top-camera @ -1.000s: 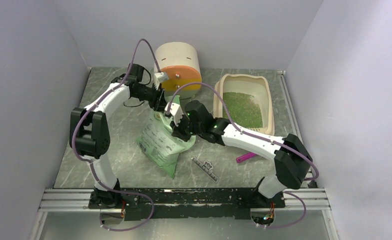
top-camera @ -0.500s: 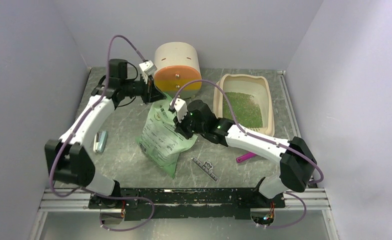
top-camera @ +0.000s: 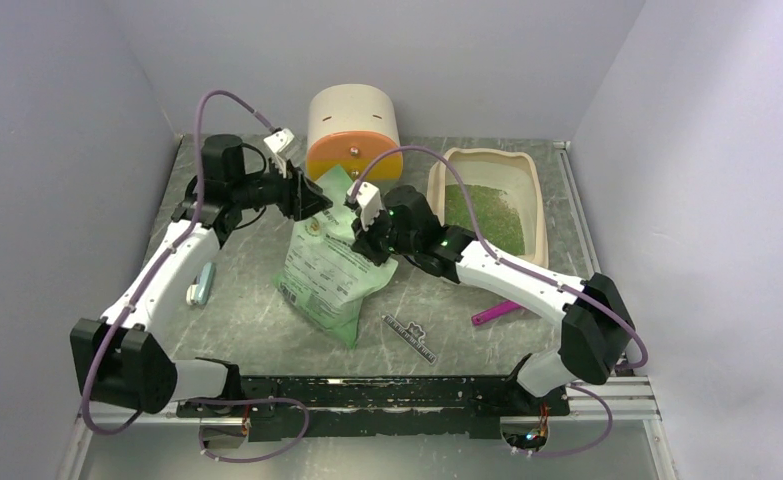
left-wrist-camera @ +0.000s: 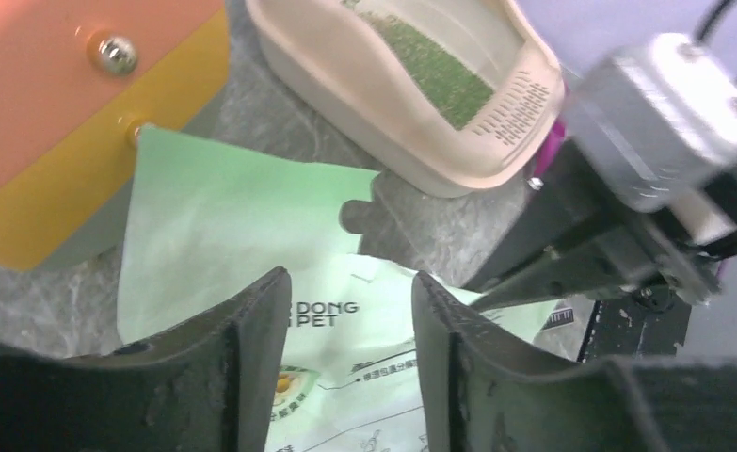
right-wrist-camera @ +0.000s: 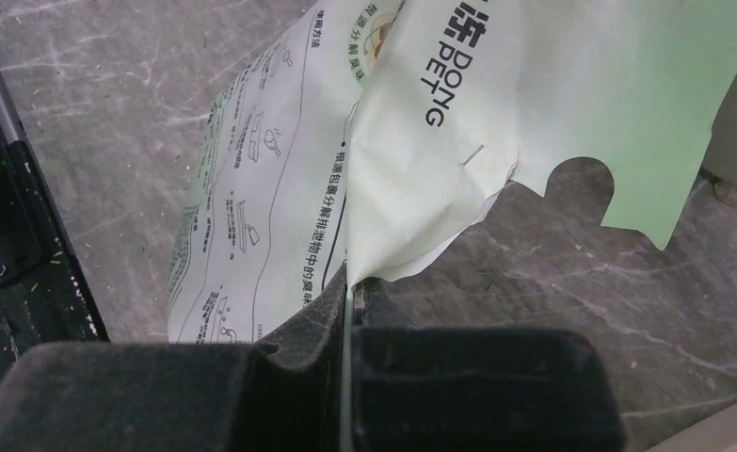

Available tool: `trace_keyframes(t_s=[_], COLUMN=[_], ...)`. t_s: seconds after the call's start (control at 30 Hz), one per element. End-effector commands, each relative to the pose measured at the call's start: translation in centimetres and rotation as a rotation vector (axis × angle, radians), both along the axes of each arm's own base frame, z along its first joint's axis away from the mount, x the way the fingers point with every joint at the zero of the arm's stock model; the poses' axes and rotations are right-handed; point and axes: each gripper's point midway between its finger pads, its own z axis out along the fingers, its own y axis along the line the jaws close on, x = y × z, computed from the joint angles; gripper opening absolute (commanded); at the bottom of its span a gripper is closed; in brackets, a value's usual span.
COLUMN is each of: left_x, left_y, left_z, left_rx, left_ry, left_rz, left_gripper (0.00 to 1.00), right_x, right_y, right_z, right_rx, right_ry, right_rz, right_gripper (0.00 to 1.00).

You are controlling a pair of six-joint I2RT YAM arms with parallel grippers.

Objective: Fill the litter box with clean litter
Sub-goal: Open the cat litter bag at the center of the board.

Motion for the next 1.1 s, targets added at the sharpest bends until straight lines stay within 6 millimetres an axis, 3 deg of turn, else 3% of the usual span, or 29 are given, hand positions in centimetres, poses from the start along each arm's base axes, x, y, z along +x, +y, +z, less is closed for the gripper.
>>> trace_keyframes(t_s=[0.0,0.13,0.3,0.53,0.8,0.9,1.07], left_x=[3.5,5.7,6.8,6.9,8.0,7.6,5.9], left_y=[1.1,2.4,1.8,1.0,5.0,6.0,4.5], left_z=[-1.2,-3.2,-5.2,-6.9,-7.7,-8.5,-8.9], left_rx=[0.017,0.015,0.012,-0.011,0.021,0.073,-0.016], left_ry=[0.010,0.061,0.107,0.147,0.169,0.186,0.212], left_rz=[0.112,0.131,0.033,-0.081,0.093,0.144,0.048], left_gripper=[0.59,0.63,0.65,0.67,0.69,0.69,0.69], right_x=[-0.1,-0.8,-1.3,-1.3,-1.6,-2.0,-2.4], right_y=[1.6,1.9,2.6,3.1,3.3,3.6,4.0], right_z=[7.9,6.7,6.1,5.6,5.0,5.2,4.9], right_rx=[0.234,0.219,0.218,0.204,0.200,0.213,0.214], right_ry=[-0.140,-0.107,-0.089,-0.078,-0.061,-0.056,-0.046], right_rz=[0.051,0.084,0.108,0.116,0.131,0.145,0.158], right_gripper=[0.00,0.00,0.00,0.00,0.00,0.00,0.00])
